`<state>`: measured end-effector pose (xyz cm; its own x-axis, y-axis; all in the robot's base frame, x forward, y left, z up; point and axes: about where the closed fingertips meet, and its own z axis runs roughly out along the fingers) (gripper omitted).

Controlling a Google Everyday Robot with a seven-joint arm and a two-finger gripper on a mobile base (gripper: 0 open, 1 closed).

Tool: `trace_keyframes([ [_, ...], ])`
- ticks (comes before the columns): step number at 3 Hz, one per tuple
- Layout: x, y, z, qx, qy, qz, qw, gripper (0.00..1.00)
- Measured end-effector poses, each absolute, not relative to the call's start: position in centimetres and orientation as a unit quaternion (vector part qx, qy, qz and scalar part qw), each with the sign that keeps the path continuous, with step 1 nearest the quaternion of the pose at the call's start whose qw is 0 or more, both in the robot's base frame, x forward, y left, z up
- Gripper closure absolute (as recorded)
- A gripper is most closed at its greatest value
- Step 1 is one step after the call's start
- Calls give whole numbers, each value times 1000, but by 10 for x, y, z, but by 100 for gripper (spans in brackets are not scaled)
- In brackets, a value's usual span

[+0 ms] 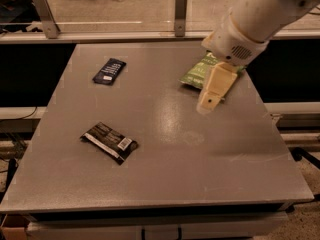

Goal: Move rxbar blueberry near green rice chip bag

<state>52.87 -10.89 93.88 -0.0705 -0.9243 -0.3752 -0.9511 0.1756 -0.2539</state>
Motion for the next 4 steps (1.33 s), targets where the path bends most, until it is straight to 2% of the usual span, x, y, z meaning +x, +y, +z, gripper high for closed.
trace_keyframes([
  [2, 610, 8, 944, -645, 686, 101, 321, 0],
  [4, 618, 23, 937, -641, 683, 114, 331, 0],
])
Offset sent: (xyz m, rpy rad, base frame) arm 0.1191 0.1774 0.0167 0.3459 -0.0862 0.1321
